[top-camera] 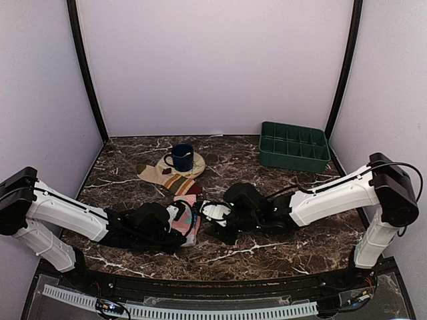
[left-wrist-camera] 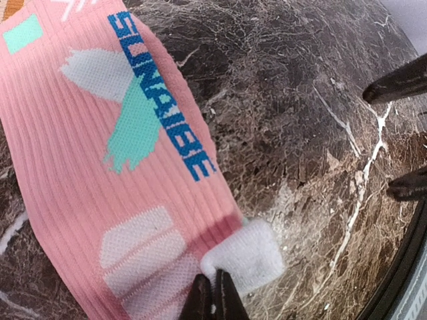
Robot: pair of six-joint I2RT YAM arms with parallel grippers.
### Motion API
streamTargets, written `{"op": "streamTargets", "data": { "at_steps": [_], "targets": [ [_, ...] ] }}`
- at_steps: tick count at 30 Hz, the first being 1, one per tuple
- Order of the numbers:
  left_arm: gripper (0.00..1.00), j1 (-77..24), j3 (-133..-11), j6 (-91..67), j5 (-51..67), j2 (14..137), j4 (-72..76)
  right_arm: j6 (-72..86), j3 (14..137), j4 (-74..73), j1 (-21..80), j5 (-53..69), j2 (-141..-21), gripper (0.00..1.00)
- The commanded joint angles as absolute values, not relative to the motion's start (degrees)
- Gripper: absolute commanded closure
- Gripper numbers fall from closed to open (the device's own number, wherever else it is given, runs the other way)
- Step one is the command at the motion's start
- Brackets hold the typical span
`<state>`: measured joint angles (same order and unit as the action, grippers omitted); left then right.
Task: Roll the socks
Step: Roll the sock at the center of the board.
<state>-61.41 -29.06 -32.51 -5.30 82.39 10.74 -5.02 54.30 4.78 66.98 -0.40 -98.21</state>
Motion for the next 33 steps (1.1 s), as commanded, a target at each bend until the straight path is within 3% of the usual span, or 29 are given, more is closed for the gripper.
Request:
{"op": "streamTargets", "data": {
  "at_steps": [1, 11, 33],
  "targets": [
    [1.0, -61.05, -29.17, -33.88, -6.31, 81.53, 7.5, -9.66, 53.43, 8.99, 69.51, -5.05, -96.91, 0.63],
    [1.0, -59.48, -28.36, -34.12, -3.87, 81.22, 8.8, -16.94, 55.41, 9.14, 74.45, -7.25, -100.67, 0.57],
    [1.0, -56.13, -27.22, -30.53, 2.57, 81.56, 11.89, -31.83, 63.09, 12.02, 78.31, -13.88, -111.85, 0.58]
  ]
}}
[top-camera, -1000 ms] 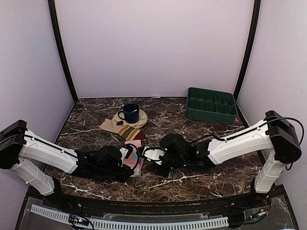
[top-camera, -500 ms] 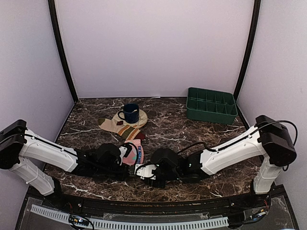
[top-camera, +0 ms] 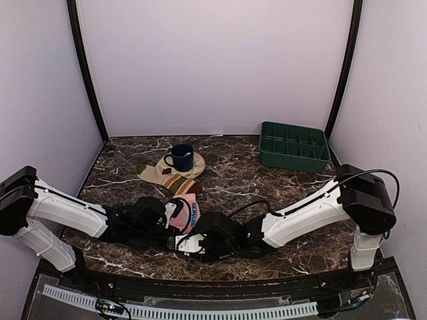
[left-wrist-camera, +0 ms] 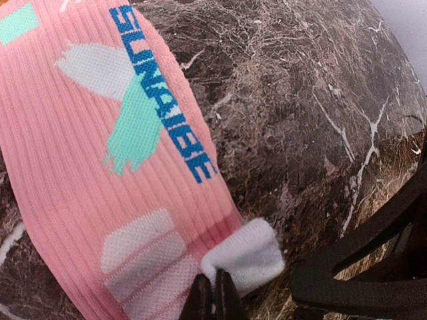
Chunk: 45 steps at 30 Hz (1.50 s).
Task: Roll the socks
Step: Roll the sock at the center of the board.
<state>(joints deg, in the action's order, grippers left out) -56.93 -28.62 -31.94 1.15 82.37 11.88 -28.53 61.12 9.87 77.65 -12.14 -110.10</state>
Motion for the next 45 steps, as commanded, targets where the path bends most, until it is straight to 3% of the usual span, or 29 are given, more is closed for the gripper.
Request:
{"op": "streamTargets", "data": {
  "at_steps": [1, 29, 42, 45],
  "targets": [
    [1.0, -55.97, -27.18, -30.39, 2.89, 81.56, 12.02, -32.25, 63.22, 12.02, 78.31, -13.93, -112.28, 0.58],
    [1.0, -54.23, -26.53, -28.41, 7.84, 82.77, 14.71, -35.24, 67.77, 7.25, 73.78, -13.01, -118.68, 0.68],
    [1.0, -53.46, -26.57, -29.3, 7.08, 82.08, 14.2, -32.23, 70.44, -0.06, 71.89, -8.99, -120.32, 0.9],
    [0.82, -53.03, -25.55, -30.63, 4.58, 78.89, 13.56, -30.58, 70.95, -1.87, 71.44, -7.17, -120.15, 0.95]
  ]
}}
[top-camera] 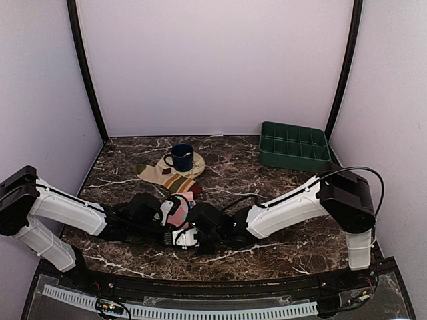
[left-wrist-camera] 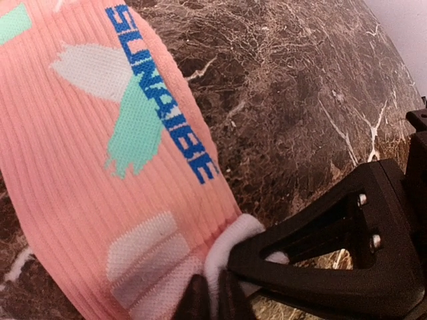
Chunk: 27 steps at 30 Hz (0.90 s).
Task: Roll the socks
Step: Roll the sock at the center of the board.
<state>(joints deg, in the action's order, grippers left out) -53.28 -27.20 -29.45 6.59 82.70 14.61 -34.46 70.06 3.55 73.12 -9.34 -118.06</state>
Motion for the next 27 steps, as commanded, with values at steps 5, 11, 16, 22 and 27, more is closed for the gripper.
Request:
{"op": "streamTargets", "data": {
  "at_steps": [5, 11, 16, 22, 27],
  "targets": [
    [0.62, -52.47, -23.69, -32.65, 0.3, 72.87, 12.37, -26.76, 73.08, -5.84, 70.54, -2.18, -119.7, 0.99],
    [0.55, -52.38, -22.0, -33.81, -2.81, 67.77, 11.79, -20.9, 75.6, -9.39, 69.14, 4.19, -119.45, 1.0],
    [0.55, -52.38, -19.99, -34.09, -3.1, 65.3, 13.03, -17.05, 78.86, -13.02, 68.12, 9.84, -119.77, 1.0],
    [0.55, -52.38, -18.43, -33.41, -2.11, 63.35, 14.83, -11.92, 85.0, -20.14, 64.91, 20.03, -122.05, 1.0],
    [0.57, -52.38, -17.87, -33.06, -0.71, 63.19, 16.0, -8.13, 86.79, -22.32, 62.14, 27.04, -123.07, 1.0]
  ]
}}
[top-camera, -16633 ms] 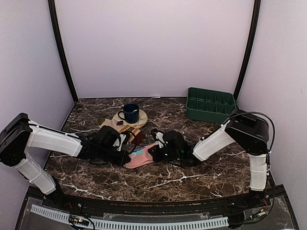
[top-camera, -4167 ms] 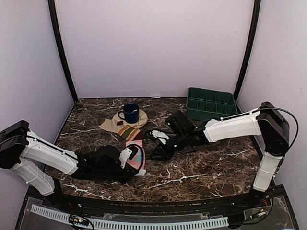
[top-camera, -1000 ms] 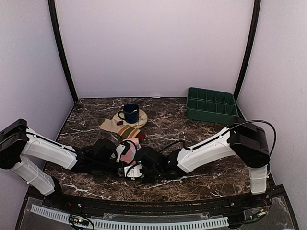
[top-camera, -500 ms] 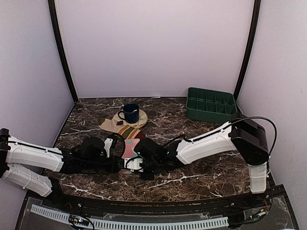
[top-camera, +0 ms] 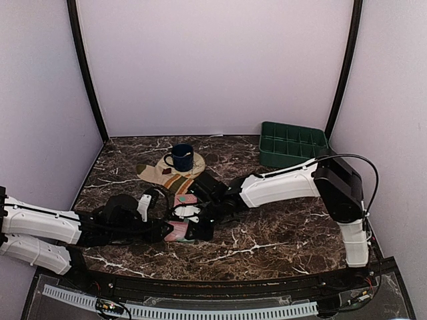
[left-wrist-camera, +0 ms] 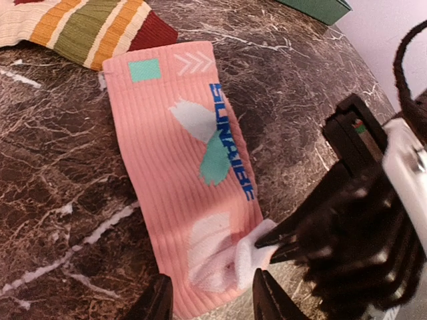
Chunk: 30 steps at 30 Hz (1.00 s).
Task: Roll the socks
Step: Roll the sock at the center of the board.
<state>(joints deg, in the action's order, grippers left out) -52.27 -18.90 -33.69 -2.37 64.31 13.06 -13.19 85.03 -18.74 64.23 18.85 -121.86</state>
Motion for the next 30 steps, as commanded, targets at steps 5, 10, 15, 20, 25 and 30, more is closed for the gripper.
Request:
{"op": "streamTargets", "data": {
  "at_steps": [5, 10, 15, 20, 25, 30],
  "targets": [
    [0.57, -52.45, -17.53, -32.04, 0.19, 63.53, 17.4, -4.03, 86.19, -21.83, 59.45, 34.39, -123.73, 1.0],
    [0.58, -52.44, -18.34, -30.58, 1.75, 64.86, 18.52, 0.03, 86.36, -20.61, 57.23, 43.04, -125.27, 1.0],
    [0.6, -52.55, -18.95, -28.78, 2.89, 65.82, 19.24, 4.04, 85.76, -18.91, 55.64, 47.98, -126.21, 1.0],
    [0.6, -53.05, -19.44, -26.63, 3.69, 66.53, 20.25, 9.1, 82.4, -14.57, 54.14, 50.51, -125.59, 1.0],
    [0.6, -54.1, -20.67, -23.9, 4.97, 68.26, 21.1, 14.99, 77.39, -7.54, 53.51, 51.44, -123.18, 1.0],
    [0.6, -54.61, -21.48, -22.33, 6.59, 70.21, 22.15, 19.24, 74.14, -2.83, 53.35, 50.7, -121.68, 1.0]
  ]
}}
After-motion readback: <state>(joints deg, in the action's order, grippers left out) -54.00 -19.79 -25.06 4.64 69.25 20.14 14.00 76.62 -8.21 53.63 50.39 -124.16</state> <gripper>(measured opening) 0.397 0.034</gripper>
